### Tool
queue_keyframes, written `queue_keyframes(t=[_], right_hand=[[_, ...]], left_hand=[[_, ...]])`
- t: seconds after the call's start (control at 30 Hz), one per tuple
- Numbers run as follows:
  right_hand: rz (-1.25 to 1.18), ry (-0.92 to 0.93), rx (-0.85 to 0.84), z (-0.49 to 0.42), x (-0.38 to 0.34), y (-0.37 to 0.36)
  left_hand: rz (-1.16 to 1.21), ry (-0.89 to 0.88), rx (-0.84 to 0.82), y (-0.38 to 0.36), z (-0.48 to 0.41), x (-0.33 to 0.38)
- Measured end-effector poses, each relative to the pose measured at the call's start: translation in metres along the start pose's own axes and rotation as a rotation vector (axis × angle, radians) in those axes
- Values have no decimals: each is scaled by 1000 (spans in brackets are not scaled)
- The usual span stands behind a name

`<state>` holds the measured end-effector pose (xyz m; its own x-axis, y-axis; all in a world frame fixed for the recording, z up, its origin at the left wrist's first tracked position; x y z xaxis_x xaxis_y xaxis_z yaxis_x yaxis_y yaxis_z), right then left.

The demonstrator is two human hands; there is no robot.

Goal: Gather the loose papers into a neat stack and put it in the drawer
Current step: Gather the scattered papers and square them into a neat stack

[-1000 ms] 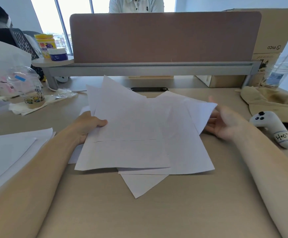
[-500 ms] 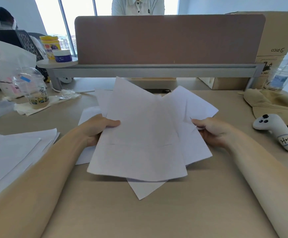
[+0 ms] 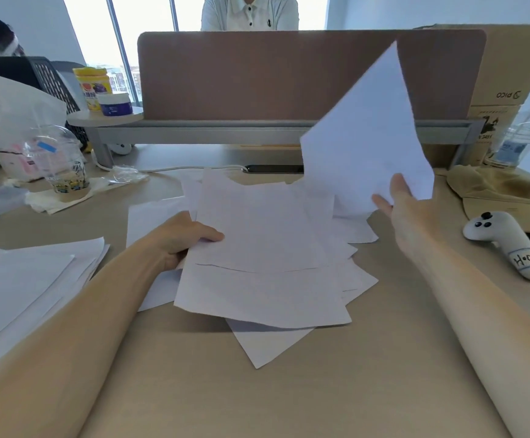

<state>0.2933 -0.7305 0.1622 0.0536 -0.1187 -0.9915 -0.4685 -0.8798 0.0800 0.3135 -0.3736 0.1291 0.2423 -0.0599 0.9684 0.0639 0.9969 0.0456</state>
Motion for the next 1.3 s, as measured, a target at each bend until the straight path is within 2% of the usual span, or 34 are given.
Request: queue_keyframes(t=[0.07, 0.13, 0.2, 0.27, 0.33, 0.4, 0.43, 0.47, 0.53, 0.63, 0.7, 0.77, 0.87, 0.93, 1.1, 1.2, 1.3], right_hand=[[250, 195, -201, 5, -7, -10], [565, 484, -460, 24, -16, -27], [730, 675, -698, 36, -11, -42], [890, 701, -879, 37, 5, -49], [1000, 627, -1002, 37, 15, -48], [995, 560, -1100, 40, 17, -46], [955, 521, -1130, 41, 17, -45], [890, 475, -1145, 41, 16, -44], [717, 390, -1133, 38, 12, -41], [470, 263, -1125, 37, 10, -36], [398, 186, -1101, 37, 11, -37], [477, 176, -1035, 36, 14, -43], [951, 355, -934, 32, 26, -56], [1129, 424, -903, 33, 31, -61], [1134, 417, -915, 31, 35, -61], [1146, 413, -907, 32, 33, -61], [1134, 426, -905, 35, 30, -61]], left_hand=[[12, 4, -40, -4, 1, -1], [18, 2, -95, -9, 2, -1], [9, -3, -139, -11, 3, 0], [-9, -4, -170, -8, 2, 2], [-46, -1, -98, 5, -4, 7], [-127, -41, 147, 35, -16, 18], [-250, -72, 289, 54, -20, 25], [-446, -75, 392, 71, -22, 32], [-800, 9, 431, 92, -27, 35], [-959, 136, 393, 99, -22, 27], [-927, 137, 401, 96, -18, 30], [-820, 119, 413, 93, -19, 31], [-625, 110, 447, 93, -16, 27], [-470, 53, 504, 95, -15, 25], [-238, -316, 850, 106, 16, 55], [-128, -500, 877, 100, 36, 82], [-58, -588, 961, 109, 52, 113]])
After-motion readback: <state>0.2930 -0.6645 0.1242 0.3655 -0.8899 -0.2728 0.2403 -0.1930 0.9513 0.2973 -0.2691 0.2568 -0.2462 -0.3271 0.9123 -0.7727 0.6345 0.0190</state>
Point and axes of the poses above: each hand's wrist, its own z-axis away from the middle knuckle, its own y-axis out of the back of the hand, x = y × z, the point moved 6 cm from there along -z, towards the middle knuckle, and after that the axes turned 9 degrees about z, right-handed, at the moved point
